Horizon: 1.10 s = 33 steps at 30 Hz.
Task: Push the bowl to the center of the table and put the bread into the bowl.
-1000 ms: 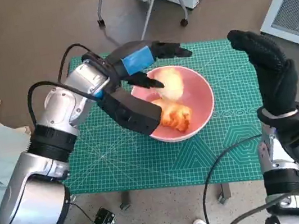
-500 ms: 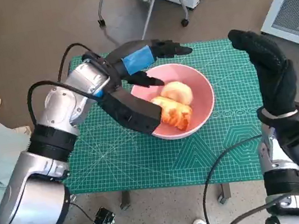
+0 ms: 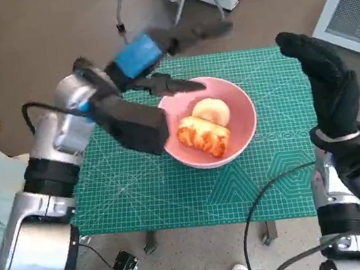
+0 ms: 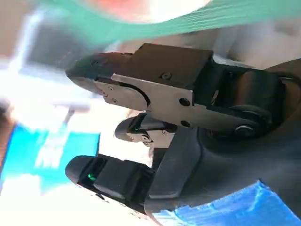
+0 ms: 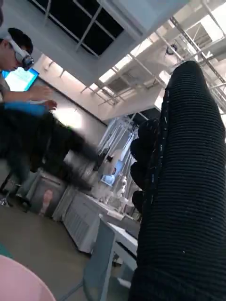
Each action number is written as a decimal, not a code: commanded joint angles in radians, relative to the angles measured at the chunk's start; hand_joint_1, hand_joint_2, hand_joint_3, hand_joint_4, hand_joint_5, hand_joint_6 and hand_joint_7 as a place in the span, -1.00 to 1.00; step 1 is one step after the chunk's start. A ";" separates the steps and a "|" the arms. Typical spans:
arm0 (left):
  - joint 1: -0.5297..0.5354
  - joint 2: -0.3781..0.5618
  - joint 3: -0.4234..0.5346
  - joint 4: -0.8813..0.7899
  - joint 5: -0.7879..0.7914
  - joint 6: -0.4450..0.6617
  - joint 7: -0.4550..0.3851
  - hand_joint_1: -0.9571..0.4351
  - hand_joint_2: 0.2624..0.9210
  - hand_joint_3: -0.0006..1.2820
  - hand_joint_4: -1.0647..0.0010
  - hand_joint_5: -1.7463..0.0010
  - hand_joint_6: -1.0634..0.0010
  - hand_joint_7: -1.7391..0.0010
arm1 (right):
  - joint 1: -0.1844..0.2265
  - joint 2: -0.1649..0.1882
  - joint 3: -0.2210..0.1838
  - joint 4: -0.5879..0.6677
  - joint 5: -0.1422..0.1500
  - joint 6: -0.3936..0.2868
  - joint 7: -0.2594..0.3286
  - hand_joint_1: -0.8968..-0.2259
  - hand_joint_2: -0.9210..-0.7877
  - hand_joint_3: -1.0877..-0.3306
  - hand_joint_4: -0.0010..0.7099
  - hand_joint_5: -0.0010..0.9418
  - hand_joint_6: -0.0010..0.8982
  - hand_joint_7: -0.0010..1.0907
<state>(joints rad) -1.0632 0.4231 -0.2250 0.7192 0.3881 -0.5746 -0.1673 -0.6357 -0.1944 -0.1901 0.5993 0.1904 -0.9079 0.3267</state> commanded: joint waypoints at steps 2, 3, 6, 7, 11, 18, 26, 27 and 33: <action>0.152 -0.028 0.113 -0.107 -0.151 -0.021 0.038 0.44 0.88 -0.97 0.14 0.87 -0.08 0.81 | 0.011 0.000 0.005 -0.037 -0.024 0.040 -0.038 -0.01 -1.00 -0.24 0.04 -0.99 -0.90 0.39; 0.166 -0.030 0.122 -0.124 -0.165 -0.015 0.034 0.45 0.89 -0.98 0.17 0.80 0.03 0.68 | 0.011 0.000 0.006 -0.042 -0.028 0.043 -0.043 0.00 -1.00 -0.24 0.04 -0.99 -0.90 0.39; 0.224 -0.046 0.155 -0.188 -0.221 -0.003 0.030 0.47 0.91 -0.98 0.42 0.45 0.32 0.33 | 0.006 0.003 0.009 -0.056 -0.040 0.051 -0.060 0.00 -1.00 -0.25 0.04 -0.99 -0.90 0.40; 0.238 -0.050 0.163 -0.205 -0.231 0.000 0.031 0.47 0.92 -0.98 0.45 0.40 0.36 0.29 | 0.005 0.004 0.010 -0.059 -0.042 0.053 -0.064 0.00 -1.00 -0.25 0.04 -0.99 -0.90 0.40; 0.308 -0.080 0.194 -0.289 -0.273 0.017 0.046 0.48 0.95 -0.97 0.65 0.13 0.56 0.07 | -0.003 0.008 0.013 -0.060 -0.053 0.056 -0.080 0.01 -1.00 -0.26 0.04 -0.99 -0.90 0.41; 0.411 -0.137 0.223 -0.411 -0.303 0.053 0.078 0.48 0.98 -0.95 0.75 0.01 0.67 -0.04 | -0.018 0.013 0.023 -0.054 -0.082 0.050 -0.113 -0.01 -1.00 -0.26 0.04 -0.99 -0.92 0.42; 0.462 -0.177 0.233 -0.464 -0.309 0.085 0.084 0.44 0.99 -0.93 0.79 0.00 0.73 -0.08 | -0.029 0.008 0.030 -0.056 -0.092 0.062 -0.129 -0.02 -1.00 -0.26 0.04 -0.99 -0.93 0.44; 0.465 -0.180 0.234 -0.468 -0.311 0.090 0.081 0.44 1.00 -0.93 0.79 0.00 0.73 -0.08 | -0.031 0.007 0.030 -0.057 -0.091 0.065 -0.130 -0.02 -1.00 -0.26 0.04 -0.99 -0.93 0.44; 0.480 -0.186 0.236 -0.488 -0.316 0.117 0.068 0.44 1.00 -0.91 0.80 -0.01 0.74 -0.08 | -0.038 0.005 0.034 -0.064 -0.076 0.083 -0.124 -0.02 -1.00 -0.24 0.04 -1.00 -0.94 0.47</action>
<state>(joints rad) -0.5994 0.2409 -0.0002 0.2524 0.0893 -0.4728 -0.0947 -0.6772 -0.1862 -0.1579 0.5370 0.1138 -0.8422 0.2058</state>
